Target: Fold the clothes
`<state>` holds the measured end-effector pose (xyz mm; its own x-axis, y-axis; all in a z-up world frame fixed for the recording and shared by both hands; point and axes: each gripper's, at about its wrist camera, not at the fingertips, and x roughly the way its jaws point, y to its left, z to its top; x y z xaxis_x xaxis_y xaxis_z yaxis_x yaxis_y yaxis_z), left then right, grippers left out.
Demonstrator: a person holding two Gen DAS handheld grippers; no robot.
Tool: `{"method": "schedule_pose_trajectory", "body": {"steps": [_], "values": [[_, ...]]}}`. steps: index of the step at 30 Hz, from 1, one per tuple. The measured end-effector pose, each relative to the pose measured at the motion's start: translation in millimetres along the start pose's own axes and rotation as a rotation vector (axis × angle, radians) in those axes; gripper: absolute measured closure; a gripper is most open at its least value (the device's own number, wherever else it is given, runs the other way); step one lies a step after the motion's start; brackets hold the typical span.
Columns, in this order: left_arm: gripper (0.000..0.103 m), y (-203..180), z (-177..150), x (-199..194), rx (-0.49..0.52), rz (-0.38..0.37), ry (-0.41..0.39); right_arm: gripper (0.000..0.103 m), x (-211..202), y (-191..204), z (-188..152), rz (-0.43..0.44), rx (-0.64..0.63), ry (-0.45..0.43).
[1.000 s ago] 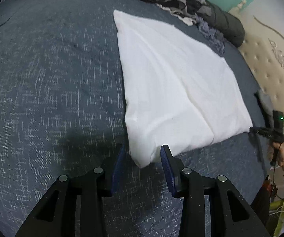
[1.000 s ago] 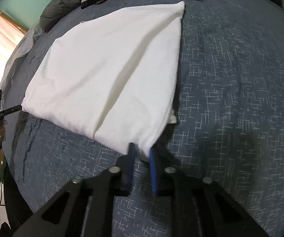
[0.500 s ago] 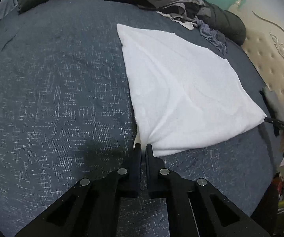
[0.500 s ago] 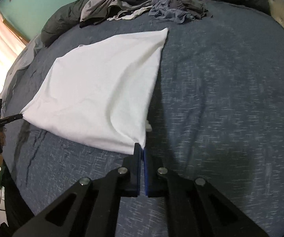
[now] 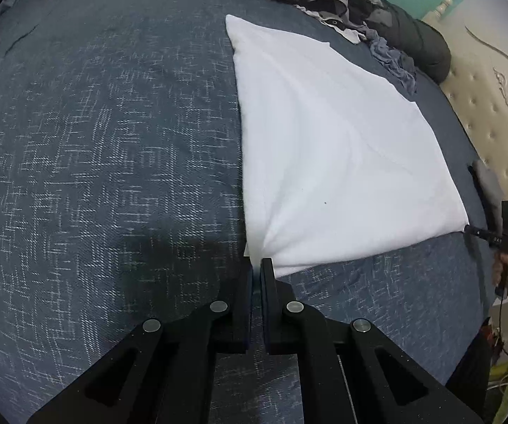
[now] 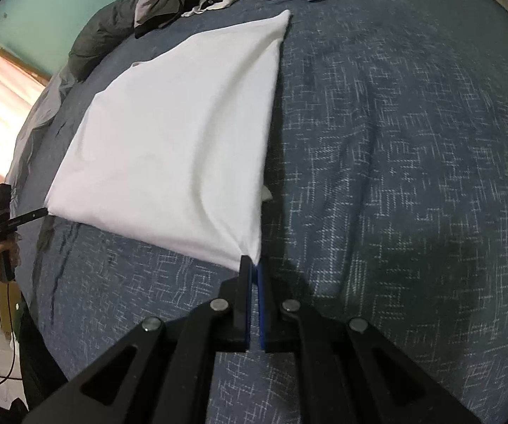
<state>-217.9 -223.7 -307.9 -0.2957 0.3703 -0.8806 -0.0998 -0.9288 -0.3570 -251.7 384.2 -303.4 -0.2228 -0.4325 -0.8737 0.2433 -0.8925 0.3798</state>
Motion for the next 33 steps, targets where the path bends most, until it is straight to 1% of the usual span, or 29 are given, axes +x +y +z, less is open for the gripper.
{"method": "schedule_pose_trajectory", "body": {"steps": [1,3,5,6,8,9,10,11,14,15,18,19,20,23,31,33], "values": [[0.096,0,0,-1,0.002,0.002,0.003,0.100,-2,0,0,-0.003,0.006,-0.002],[0.096,-2,2,-6,0.008,0.012,-0.003,0.100,-7,-1,2,-0.017,0.016,-0.016],[0.096,-2,4,-15,0.005,0.018,-0.022,0.099,-15,-2,5,0.012,0.029,-0.039],[0.096,-2,5,-19,0.001,0.022,-0.034,0.097,-19,-2,6,0.025,0.038,-0.051],[0.096,-4,8,-28,-0.008,0.021,-0.065,0.085,-21,-4,14,0.042,0.064,-0.076],[0.095,-6,11,-31,-0.014,0.021,-0.080,0.081,-21,-5,18,0.051,0.080,-0.088],[0.095,-7,14,-34,-0.020,0.022,-0.094,0.073,-19,-5,22,0.063,0.105,-0.096],[0.095,-10,17,-34,-0.023,0.017,-0.107,0.069,-17,-6,27,0.074,0.130,-0.104],[0.095,-17,23,-29,-0.029,-0.006,-0.126,0.069,0,-6,36,0.102,0.212,-0.101],[0.095,-19,25,-26,-0.027,-0.010,-0.129,0.069,6,-6,38,0.095,0.224,-0.093],[0.095,-29,29,-10,-0.015,-0.016,-0.118,0.070,23,-17,44,0.109,0.250,-0.066],[0.095,-32,30,-3,-0.015,-0.013,-0.112,0.076,25,-17,47,0.118,0.255,-0.071],[0.095,-33,30,2,-0.018,-0.014,-0.105,0.090,27,-18,49,0.123,0.261,-0.077],[0.095,-30,29,17,-0.036,-0.015,-0.085,0.100,20,-19,47,0.117,0.261,-0.107],[0.095,-24,23,27,-0.056,0.007,-0.061,0.101,11,-22,46,0.085,0.227,-0.158],[0.095,-24,21,28,-0.056,0.007,-0.053,0.101,13,-23,45,0.105,0.236,-0.150]]}}
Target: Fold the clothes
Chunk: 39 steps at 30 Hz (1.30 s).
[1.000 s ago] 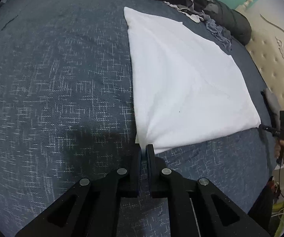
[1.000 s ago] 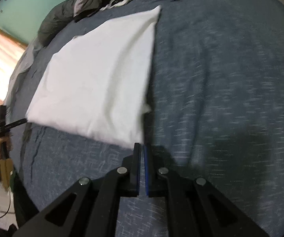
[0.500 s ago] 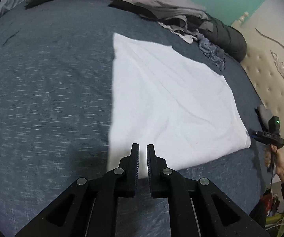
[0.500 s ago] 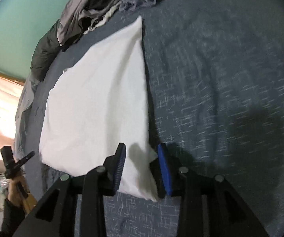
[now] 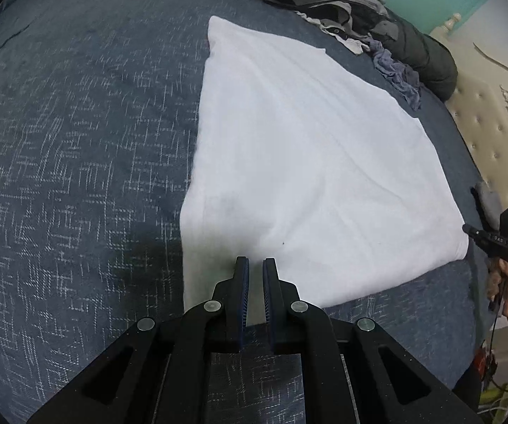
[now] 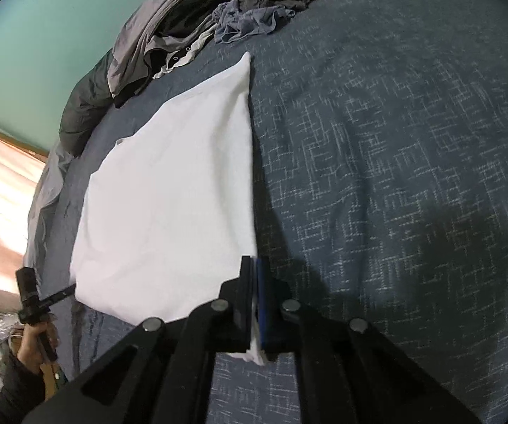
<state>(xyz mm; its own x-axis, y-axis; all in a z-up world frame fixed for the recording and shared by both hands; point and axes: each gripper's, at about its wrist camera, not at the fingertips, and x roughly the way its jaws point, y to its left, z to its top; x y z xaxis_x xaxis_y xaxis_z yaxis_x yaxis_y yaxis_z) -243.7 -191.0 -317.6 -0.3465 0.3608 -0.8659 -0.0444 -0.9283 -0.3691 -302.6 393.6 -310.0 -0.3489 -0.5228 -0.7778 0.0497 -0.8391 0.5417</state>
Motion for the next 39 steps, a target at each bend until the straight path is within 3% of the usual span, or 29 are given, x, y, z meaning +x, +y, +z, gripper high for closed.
{"method": "schedule_pose_trajectory", "body": {"steps": [3,5,6,8,10,15,18,22,23,30,36,39], "values": [[0.095,0,0,-1,0.002,-0.004,0.002,0.100,2,-5,0,0.036,0.024,0.030],[0.094,-1,3,-5,-0.004,-0.013,-0.012,0.096,-6,-5,5,0.030,0.029,-0.002],[0.094,-1,5,-7,-0.008,-0.018,-0.021,0.090,-7,-4,11,0.030,0.036,-0.015],[0.093,-4,8,-10,-0.004,-0.025,-0.033,0.053,-8,-1,24,0.030,0.049,-0.042],[0.090,-6,11,-8,-0.002,-0.029,-0.039,0.053,-1,3,38,0.028,0.057,-0.051],[0.086,-5,12,7,-0.011,-0.038,-0.034,0.054,26,13,71,-0.004,0.054,-0.043],[0.086,-2,12,14,-0.014,-0.040,-0.028,0.063,43,14,83,-0.052,0.046,-0.043],[0.085,5,10,21,-0.017,-0.055,-0.027,0.097,58,19,88,-0.107,-0.027,-0.024],[0.085,7,9,23,-0.018,-0.058,-0.026,0.099,61,21,89,-0.119,-0.051,-0.018],[0.084,10,9,29,-0.015,-0.055,-0.027,0.101,39,1,87,-0.092,0.038,-0.148],[0.084,9,9,27,-0.015,-0.047,-0.024,0.103,32,-14,85,-0.120,0.072,-0.145],[0.084,8,10,27,-0.014,-0.043,-0.022,0.101,26,-13,85,-0.059,0.087,-0.131]]}}
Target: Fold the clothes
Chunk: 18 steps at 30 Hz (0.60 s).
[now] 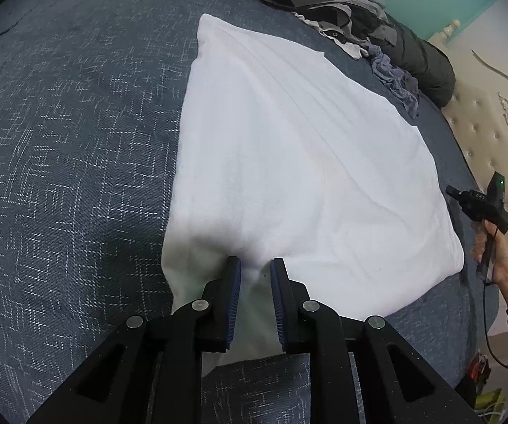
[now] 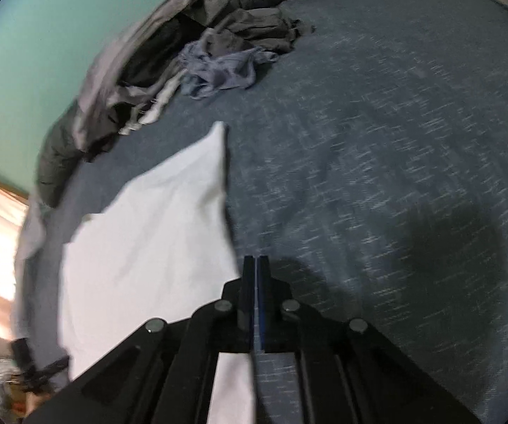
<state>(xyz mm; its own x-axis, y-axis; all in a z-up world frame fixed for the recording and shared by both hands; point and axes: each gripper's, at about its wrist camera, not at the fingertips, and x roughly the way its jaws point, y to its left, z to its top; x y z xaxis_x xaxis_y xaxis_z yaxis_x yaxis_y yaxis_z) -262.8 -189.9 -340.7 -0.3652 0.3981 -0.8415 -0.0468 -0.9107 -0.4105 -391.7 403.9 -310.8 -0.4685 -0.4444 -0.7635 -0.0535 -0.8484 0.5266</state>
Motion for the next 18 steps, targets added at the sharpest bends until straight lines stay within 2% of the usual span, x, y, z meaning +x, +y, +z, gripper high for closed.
{"method": "schedule_pose_trajectory", "body": {"steps": [3,5,6,9,12,13,14,18], "values": [[0.083,0,0,0,-0.005,-0.004,0.001,0.095,0,4,-8,0.026,0.013,0.048],[0.083,0,-2,-1,-0.002,-0.006,0.003,0.085,-1,5,-18,0.050,0.003,0.076],[0.083,-1,-2,-1,0.000,-0.005,0.005,0.085,-2,5,-24,0.057,-0.002,0.086],[0.082,-1,-4,-1,0.000,-0.008,0.008,0.085,-1,-1,-37,0.085,0.013,0.110],[0.082,-2,-4,-1,-0.002,-0.005,0.009,0.086,3,1,-44,0.074,-0.020,0.136],[0.082,-3,-5,-2,0.001,-0.002,0.009,0.096,5,3,-46,0.061,-0.040,0.145],[0.081,-4,-5,-2,0.004,0.002,0.008,0.100,7,6,-48,0.050,-0.060,0.151],[0.081,-6,-5,-2,0.009,0.005,0.007,0.100,1,7,-49,0.016,-0.101,0.112]]}}
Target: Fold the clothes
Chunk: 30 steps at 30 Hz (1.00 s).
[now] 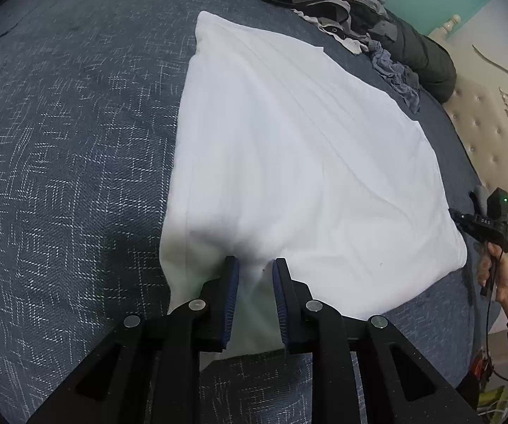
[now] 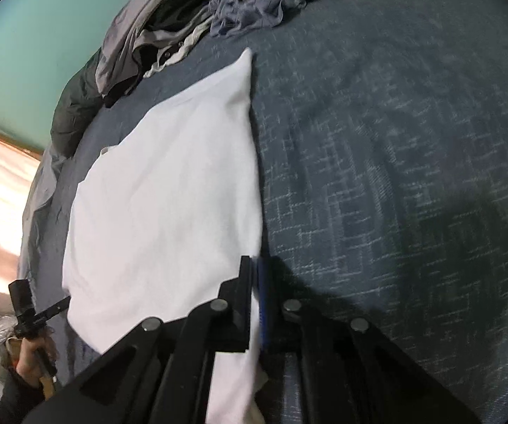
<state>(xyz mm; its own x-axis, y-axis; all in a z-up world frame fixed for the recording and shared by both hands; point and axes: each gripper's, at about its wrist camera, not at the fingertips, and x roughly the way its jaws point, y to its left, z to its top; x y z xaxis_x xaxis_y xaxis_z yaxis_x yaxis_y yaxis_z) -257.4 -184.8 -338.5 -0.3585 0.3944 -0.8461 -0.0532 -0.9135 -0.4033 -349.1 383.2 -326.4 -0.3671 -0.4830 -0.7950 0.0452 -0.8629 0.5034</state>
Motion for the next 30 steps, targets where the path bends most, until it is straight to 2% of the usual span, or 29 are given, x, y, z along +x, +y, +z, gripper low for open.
{"method": "schedule_pose_trajectory", "body": {"steps": [6,10,12,13,16,17,21,24,28,29,30], "values": [[0.081,1,-1,-2,-0.001,-0.010,-0.001,0.100,-7,-6,9,-0.018,0.025,-0.046],[0.081,1,-1,-2,0.007,-0.008,0.002,0.099,-12,-15,20,-0.050,0.118,-0.050],[0.080,0,0,-2,0.013,-0.008,0.004,0.098,-16,-9,31,-0.057,0.084,-0.083],[0.080,0,0,-2,0.015,-0.006,0.004,0.093,-15,-6,36,-0.052,0.076,-0.090],[0.079,0,-1,-1,0.016,-0.006,0.001,0.065,-6,3,57,-0.041,0.069,-0.115],[0.077,0,-1,-1,0.016,-0.006,0.000,0.064,-2,5,63,-0.043,0.074,-0.120],[0.075,-2,0,-1,0.029,-0.004,0.004,0.064,22,12,88,-0.047,0.089,-0.134],[0.073,-4,0,-1,0.032,-0.006,0.007,0.064,41,15,93,-0.051,0.086,-0.116],[0.071,-6,-2,-1,0.041,-0.013,0.005,0.093,55,15,95,-0.064,0.079,-0.099],[0.070,-6,-3,-1,0.042,-0.014,0.003,0.099,56,14,95,-0.075,0.080,-0.102],[0.070,-6,-4,-2,0.043,-0.016,0.001,0.099,57,12,95,-0.086,0.082,-0.108]]}}
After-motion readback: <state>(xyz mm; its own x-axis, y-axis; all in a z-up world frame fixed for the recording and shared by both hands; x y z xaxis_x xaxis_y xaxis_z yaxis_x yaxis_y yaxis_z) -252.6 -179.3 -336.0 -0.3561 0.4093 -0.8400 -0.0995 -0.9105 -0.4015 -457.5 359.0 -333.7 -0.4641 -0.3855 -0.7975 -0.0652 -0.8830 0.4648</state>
